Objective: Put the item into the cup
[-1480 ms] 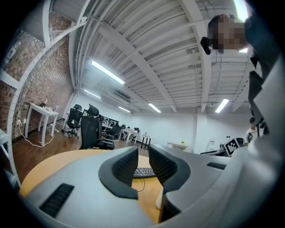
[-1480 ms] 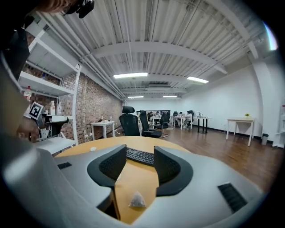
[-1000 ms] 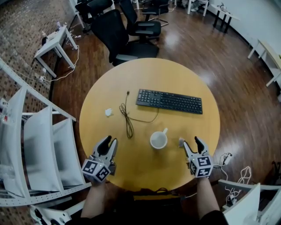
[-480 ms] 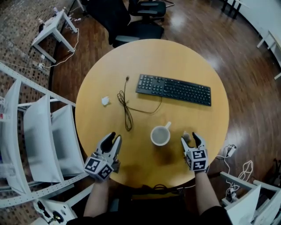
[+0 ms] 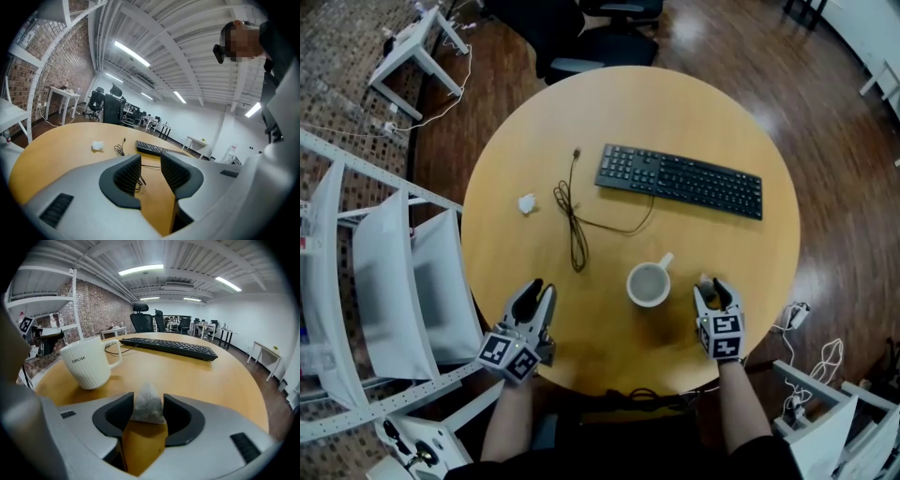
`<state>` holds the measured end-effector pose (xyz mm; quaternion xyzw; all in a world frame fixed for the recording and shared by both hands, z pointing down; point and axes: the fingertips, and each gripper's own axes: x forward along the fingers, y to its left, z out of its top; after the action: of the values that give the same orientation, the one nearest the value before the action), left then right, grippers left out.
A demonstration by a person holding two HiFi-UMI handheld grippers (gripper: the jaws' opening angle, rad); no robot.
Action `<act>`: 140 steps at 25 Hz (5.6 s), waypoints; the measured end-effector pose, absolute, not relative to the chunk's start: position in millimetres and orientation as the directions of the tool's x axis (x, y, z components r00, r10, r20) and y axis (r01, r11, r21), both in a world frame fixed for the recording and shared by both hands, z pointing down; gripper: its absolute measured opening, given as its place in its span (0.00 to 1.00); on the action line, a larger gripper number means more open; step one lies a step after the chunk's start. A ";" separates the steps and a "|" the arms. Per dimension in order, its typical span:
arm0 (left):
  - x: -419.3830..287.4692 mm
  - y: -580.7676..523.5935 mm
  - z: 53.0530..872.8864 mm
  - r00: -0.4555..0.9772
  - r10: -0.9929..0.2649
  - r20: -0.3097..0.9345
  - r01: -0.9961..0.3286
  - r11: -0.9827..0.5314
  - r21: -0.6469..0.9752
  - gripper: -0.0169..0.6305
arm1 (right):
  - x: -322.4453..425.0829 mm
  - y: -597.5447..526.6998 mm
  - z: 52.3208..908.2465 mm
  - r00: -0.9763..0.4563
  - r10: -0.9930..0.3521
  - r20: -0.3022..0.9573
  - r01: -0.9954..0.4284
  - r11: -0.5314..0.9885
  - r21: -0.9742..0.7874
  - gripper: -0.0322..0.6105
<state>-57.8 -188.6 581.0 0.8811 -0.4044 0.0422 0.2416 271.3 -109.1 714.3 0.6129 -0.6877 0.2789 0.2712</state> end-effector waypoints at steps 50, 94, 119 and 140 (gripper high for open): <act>-137.7 -208.6 456.8 0.625 -0.780 -0.041 -0.749 -0.613 0.253 0.21 | 236.3 -146.3 485.1 -0.033 -0.953 0.301 -0.984 0.084 0.156 0.22; -168.2 -168.0 534.5 0.546 -0.821 0.169 -0.805 -0.458 0.375 0.21 | 143.1 -159.0 588.0 -0.281 -0.820 0.499 -0.952 0.305 -0.036 0.23; -156.8 -150.2 567.4 0.550 -0.801 0.238 -0.806 -0.435 0.402 0.21 | 129.6 -152.1 611.9 -0.360 -0.773 0.523 -0.926 0.365 -0.098 0.33; -181.3 -142.5 520.0 0.592 -0.796 0.123 -0.778 -0.525 0.344 0.21 | 157.8 -117.0 520.2 -0.314 -0.926 0.211 -0.950 0.308 -0.059 0.32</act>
<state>-181.3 -142.5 520.0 0.8730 -0.4510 -0.0246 0.1842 157.8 -117.0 520.2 0.5818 -0.8058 0.0861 0.0685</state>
